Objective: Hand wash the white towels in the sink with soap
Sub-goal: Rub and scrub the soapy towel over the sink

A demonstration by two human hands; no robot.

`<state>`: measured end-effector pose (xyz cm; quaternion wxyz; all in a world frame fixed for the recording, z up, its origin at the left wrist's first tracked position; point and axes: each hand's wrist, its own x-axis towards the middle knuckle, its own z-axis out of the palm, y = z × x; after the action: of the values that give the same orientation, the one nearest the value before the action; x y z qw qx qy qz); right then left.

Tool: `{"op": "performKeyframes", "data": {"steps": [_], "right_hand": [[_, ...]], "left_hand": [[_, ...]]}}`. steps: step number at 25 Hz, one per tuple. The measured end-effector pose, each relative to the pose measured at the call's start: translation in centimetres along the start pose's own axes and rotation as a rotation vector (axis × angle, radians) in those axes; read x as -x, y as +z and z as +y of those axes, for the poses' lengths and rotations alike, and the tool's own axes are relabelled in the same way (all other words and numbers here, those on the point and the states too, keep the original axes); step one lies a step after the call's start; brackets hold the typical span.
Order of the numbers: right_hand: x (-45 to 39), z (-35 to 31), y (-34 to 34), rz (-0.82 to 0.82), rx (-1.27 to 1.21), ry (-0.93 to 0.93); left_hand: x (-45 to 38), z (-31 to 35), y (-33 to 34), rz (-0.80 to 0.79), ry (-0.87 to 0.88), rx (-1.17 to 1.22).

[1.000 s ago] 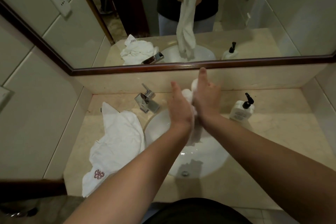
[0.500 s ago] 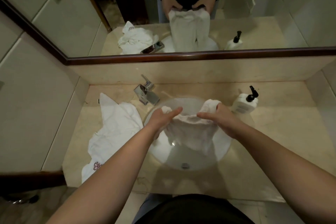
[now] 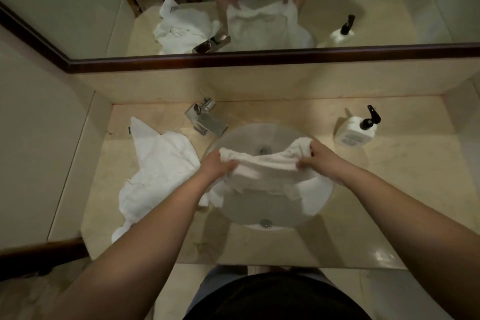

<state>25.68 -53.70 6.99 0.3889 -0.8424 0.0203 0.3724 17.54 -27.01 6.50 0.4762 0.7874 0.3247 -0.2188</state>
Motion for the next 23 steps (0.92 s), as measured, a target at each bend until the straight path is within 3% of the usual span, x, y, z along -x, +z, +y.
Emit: {"op": "performKeyframes", "data": {"steps": [2,5,12,18,21,23], "right_hand": [[-0.9,0.0,1.0,0.016,-0.139,0.069],[-2.5,0.6,2.7,0.003,-0.149,0.156],[-6.8,3.7,6.1,0.074,-0.176,0.309],[-10.8,5.8,8.1,0.245,-0.274,0.358],[-11.7,7.1,9.5,0.369,-0.284,0.393],[-12.0,8.2,10.7,0.356,-0.235,0.410]], "left_hand": [[-1.4,-0.4,0.2,-0.024,-0.062,0.100],[-3.6,-0.9,0.8,-0.113,-0.157,0.205],[-10.6,-3.7,3.5,-0.107,-0.219,0.107],[-15.2,-6.4,6.4,-0.205,-0.205,0.405],[-15.2,-7.4,7.3,-0.037,-0.124,0.228],[-15.0,-8.8,8.0,0.070,-0.148,0.113]]}}
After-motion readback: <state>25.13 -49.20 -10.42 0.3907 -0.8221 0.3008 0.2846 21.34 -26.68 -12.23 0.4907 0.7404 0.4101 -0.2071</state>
